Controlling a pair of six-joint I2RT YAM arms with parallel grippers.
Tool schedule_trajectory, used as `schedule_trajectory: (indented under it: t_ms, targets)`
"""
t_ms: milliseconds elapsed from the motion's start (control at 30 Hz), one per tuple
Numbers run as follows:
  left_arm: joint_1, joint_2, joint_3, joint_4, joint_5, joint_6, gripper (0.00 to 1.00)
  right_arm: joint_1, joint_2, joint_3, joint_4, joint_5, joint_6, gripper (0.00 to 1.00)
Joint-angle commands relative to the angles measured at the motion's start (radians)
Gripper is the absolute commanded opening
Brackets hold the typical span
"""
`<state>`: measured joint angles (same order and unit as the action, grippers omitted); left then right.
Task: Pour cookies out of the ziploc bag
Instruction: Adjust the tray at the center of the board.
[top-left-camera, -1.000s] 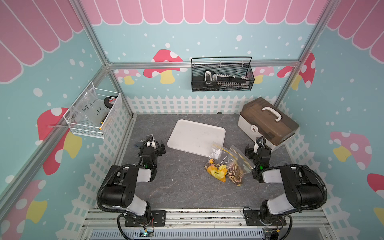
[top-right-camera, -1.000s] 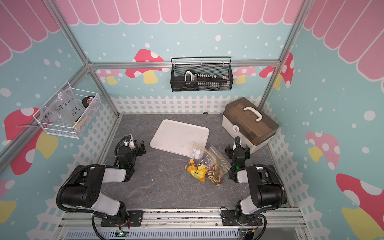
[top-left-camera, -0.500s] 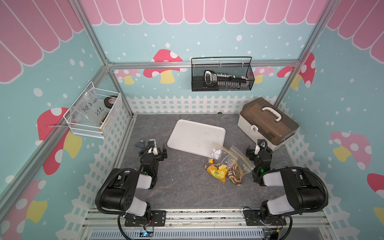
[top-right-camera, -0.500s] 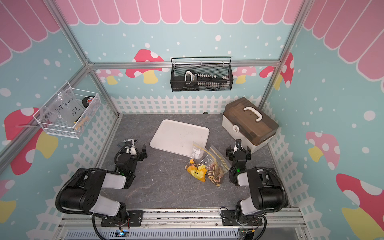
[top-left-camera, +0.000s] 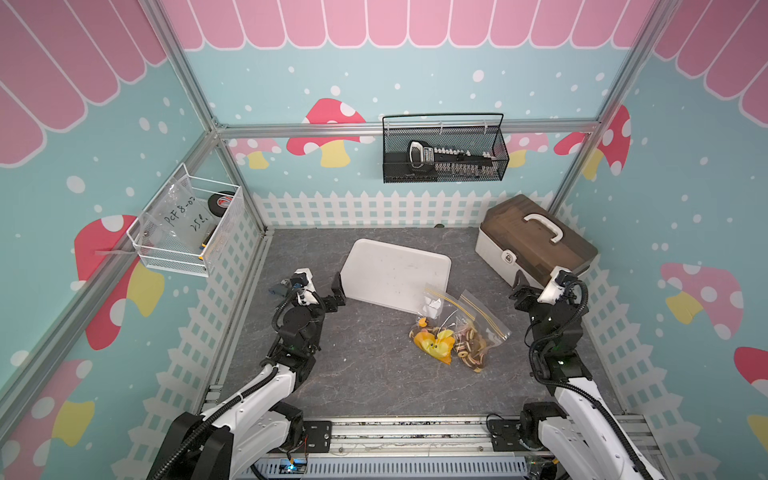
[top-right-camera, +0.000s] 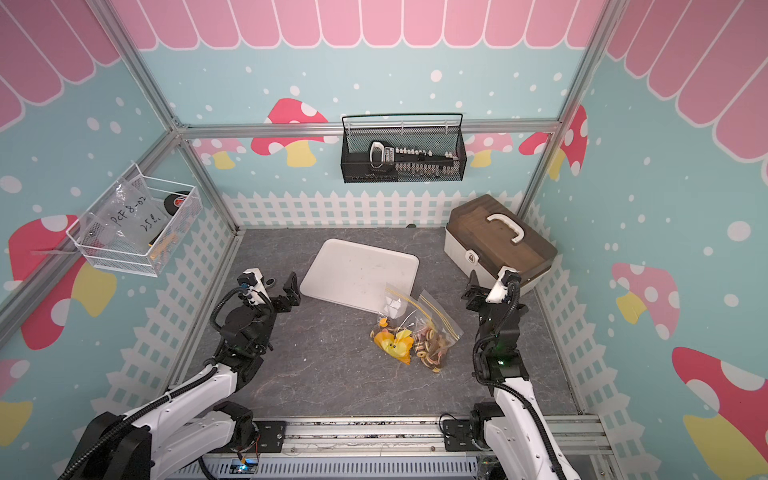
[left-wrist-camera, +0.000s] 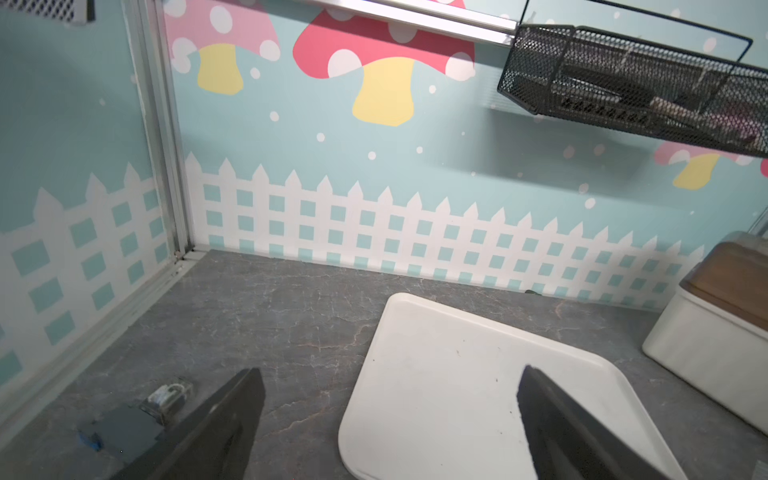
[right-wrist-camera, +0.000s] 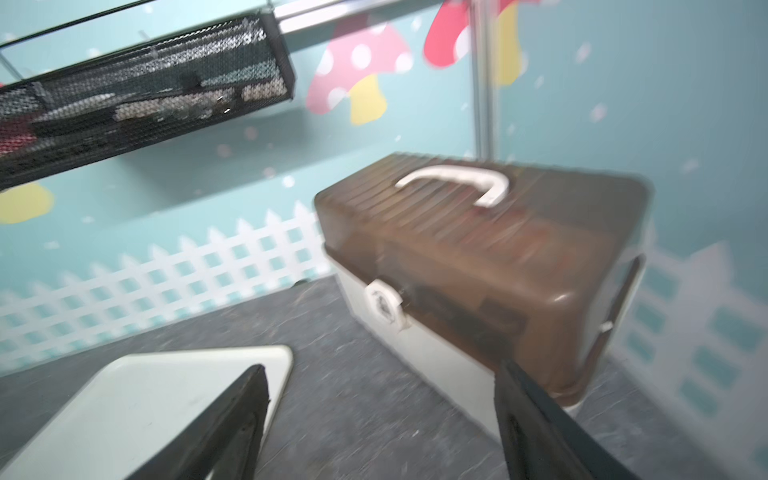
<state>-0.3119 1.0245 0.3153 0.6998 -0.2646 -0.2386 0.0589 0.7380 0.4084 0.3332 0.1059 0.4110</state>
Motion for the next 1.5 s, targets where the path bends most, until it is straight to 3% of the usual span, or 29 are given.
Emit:
schedule_trajectory:
  t_ms: [0, 67, 100, 233, 333, 367, 467, 667, 833, 933, 1467]
  targets:
    - [0.028, 0.049, 0.027, -0.066, 0.221, -0.239, 1.0, 0.001, 0.031, 0.081, -0.165, -0.359, 0.045, 0.73]
    - [0.016, 0.101, 0.071, -0.067, 0.366, -0.26, 1.0, 0.004, 0.075, 0.149, -0.216, -0.474, 0.046, 0.69]
    - [0.0, 0.133, 0.096, -0.077, 0.385, -0.263, 1.0, 0.007, 0.092, 0.176, -0.237, -0.514, 0.045, 0.67]
    - [0.019, 0.238, 0.242, -0.331, 0.239, -0.263, 1.0, 0.046, 0.13, 0.231, -0.259, -0.577, 0.041, 0.63]
    - [0.14, 0.351, 0.417, -0.566, 0.291, -0.288, 0.94, 0.097, 0.152, 0.244, -0.262, -0.542, 0.026, 0.63]
    - [0.175, 0.396, 0.472, -0.623, 0.312, -0.286, 0.81, 0.115, 0.164, 0.25, -0.27, -0.524, 0.015, 0.63]
    - [0.212, 0.519, 0.626, -0.768, 0.27, -0.226, 0.61, 0.154, 0.188, 0.255, -0.279, -0.494, -0.009, 0.62]
    - [0.214, 0.762, 0.895, -1.016, 0.152, -0.128, 0.57, 0.16, 0.164, 0.208, -0.292, -0.433, -0.057, 0.62]
    - [0.212, 0.928, 1.057, -1.101, 0.243, -0.086, 0.52, 0.16, 0.103, 0.144, -0.266, -0.361, -0.081, 0.64]
    - [0.208, 1.007, 1.158, -1.192, 0.232, -0.062, 0.5, 0.16, 0.055, 0.106, -0.254, -0.305, -0.086, 0.66]
    - [0.139, 1.163, 1.362, -1.419, 0.148, -0.036, 0.38, 0.158, 0.006, 0.067, -0.237, -0.273, -0.09, 0.67]
